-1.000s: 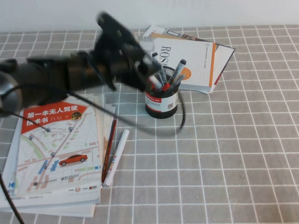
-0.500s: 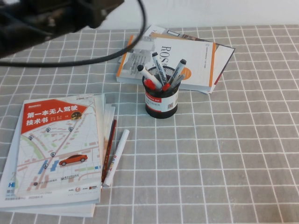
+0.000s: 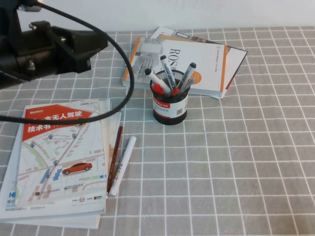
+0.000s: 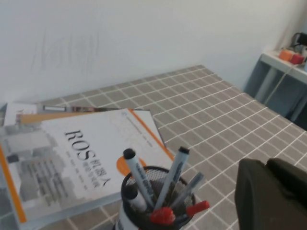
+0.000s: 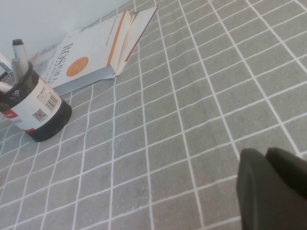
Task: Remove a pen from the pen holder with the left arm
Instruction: 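Take a marker out of the pen holder and lay it on the table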
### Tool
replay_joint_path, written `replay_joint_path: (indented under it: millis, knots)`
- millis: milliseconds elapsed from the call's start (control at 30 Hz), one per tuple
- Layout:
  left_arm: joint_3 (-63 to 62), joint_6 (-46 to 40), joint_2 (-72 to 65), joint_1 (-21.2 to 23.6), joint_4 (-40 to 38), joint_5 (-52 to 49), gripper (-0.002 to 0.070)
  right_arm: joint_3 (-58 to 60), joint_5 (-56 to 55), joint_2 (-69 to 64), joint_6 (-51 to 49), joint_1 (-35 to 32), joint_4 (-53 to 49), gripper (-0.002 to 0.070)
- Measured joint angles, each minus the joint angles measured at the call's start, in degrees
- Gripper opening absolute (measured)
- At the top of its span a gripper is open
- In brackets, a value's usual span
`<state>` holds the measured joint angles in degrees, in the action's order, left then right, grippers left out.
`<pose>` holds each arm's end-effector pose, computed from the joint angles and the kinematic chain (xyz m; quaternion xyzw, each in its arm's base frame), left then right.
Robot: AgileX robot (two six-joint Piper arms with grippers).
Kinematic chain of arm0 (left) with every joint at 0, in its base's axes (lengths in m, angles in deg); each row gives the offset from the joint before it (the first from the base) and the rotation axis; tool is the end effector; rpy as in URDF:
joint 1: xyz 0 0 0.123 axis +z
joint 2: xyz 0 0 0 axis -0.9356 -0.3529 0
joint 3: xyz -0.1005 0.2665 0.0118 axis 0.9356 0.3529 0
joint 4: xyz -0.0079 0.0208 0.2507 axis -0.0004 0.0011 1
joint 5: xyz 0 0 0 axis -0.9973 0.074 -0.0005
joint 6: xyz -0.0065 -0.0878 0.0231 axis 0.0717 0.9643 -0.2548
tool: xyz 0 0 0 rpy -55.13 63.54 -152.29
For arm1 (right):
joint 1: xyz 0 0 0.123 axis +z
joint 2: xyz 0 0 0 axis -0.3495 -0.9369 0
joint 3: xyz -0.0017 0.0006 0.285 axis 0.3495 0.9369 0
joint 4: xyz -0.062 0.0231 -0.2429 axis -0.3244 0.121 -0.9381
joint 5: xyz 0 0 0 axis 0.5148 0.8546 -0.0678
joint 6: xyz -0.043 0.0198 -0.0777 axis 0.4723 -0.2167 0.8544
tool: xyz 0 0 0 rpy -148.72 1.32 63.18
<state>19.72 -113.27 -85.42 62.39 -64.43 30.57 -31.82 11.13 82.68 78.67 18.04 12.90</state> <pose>0.2891 -0.0998 0.3463 0.2862 0.7172 -0.3273 0.5446 0.0524 0.0120 0.1728 0.1705 0.7807 0.1980 0.5677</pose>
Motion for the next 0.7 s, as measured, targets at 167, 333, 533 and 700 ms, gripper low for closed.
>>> replay_joint_path:
  millis: [167, 333, 533, 700]
  knots:
    - [0.0, 15.0, 1.6, -0.2, 15.2, 5.3, 0.0, 0.0, 0.0, 0.0, 0.0, 0.0, 0.0, -0.0013]
    - [0.0, 36.2, 4.7, -3.6, 42.3, 9.2, 0.0, 0.0, 0.0, 0.0, 0.0, 0.0, 0.0, -0.0013]
    - [0.0, 53.8, 8.9, -11.1, 62.7, 6.7, 0.0, 0.0, 0.0, 0.0, 0.0, 0.0, 0.0, -0.0013]
    - [2.0, 60.8, 14.5, -14.7, 71.5, 8.5, 0.0, 0.0, 0.0, 0.0, 0.0, 0.0, 0.0, -0.0012]
